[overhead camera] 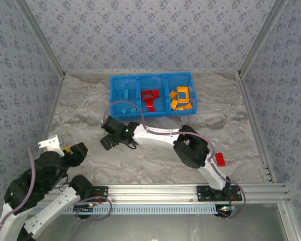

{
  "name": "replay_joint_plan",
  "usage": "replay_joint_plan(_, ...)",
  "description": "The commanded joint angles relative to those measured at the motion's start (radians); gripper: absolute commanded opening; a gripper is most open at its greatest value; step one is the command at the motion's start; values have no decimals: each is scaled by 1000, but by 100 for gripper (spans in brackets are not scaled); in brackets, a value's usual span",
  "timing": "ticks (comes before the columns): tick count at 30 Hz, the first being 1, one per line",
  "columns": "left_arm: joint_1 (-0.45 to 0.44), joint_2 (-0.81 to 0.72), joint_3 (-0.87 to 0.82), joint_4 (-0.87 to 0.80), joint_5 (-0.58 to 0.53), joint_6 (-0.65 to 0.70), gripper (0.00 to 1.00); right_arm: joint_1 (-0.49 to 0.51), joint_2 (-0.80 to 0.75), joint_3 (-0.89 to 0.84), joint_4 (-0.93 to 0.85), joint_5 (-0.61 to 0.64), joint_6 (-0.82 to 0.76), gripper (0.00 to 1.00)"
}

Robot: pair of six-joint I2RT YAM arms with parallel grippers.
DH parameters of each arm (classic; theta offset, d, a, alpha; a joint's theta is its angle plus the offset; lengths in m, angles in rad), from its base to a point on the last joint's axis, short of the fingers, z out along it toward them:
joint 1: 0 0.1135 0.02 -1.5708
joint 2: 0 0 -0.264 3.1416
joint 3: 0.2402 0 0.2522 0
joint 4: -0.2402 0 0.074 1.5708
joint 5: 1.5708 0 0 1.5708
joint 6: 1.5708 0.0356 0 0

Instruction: Sort the legos into containers by color

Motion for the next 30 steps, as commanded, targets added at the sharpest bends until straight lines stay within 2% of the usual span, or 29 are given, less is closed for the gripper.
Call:
replay_joint_plan(1, 5, -11, -13, -44, -1, -31, 65, -23, 94, 128, -122, -3, -16, 93)
replay_joint_plan(8, 4, 22, 6, -27, 13, -6, 65, -53, 262, 347, -199, 13, -56, 88)
replay_joint_plan(18, 4, 31, 10, -10, 22, 8, 65, -70, 414, 554, -268, 9, -103, 72)
replay_joint_plan(26, 4, 41, 17, -10, 26, 17, 65, -76, 426, 579, -268, -1, -92, 51)
replay_joint_plan(30, 4, 51, 18, -3, 39, 27, 65, -60, 337, 520, -236, -5, -104, 42)
